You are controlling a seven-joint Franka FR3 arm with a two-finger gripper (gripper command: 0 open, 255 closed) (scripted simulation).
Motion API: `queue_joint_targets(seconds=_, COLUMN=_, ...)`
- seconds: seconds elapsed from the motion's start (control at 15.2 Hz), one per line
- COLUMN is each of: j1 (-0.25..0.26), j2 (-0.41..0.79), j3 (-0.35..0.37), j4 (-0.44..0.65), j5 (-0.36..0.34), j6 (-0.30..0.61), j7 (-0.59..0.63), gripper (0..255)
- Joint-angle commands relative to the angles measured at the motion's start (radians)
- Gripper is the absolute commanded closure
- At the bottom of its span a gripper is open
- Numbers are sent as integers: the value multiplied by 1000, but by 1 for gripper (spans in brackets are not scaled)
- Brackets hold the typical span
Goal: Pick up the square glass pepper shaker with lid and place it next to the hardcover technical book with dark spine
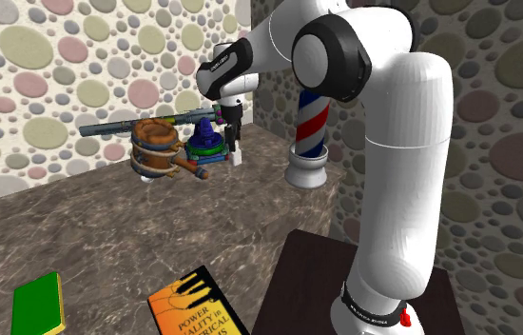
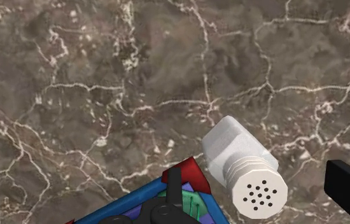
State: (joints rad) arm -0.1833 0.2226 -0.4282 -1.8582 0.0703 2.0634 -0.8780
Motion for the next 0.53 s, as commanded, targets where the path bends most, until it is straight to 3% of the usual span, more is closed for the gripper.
queue_joint_targets(seconds=0.0, j1=0, j2=0, j3=0, j4=-4, j5=0, j6=5, j7=0, gripper=0)
queue_joint_targets(seconds=0.33, j1=0, j2=0, j3=0, j4=-4, j5=0, j6=5, j7=0, gripper=0)
queue_joint_targets(seconds=0.4, j1=0, j2=0, j3=0, j4=-4, j5=0, j6=5, j7=0, gripper=255)
queue_joint_targets(seconds=0.46, j1=0, j2=0, j3=0, j4=-4, j5=0, j6=5, j7=0, gripper=255)
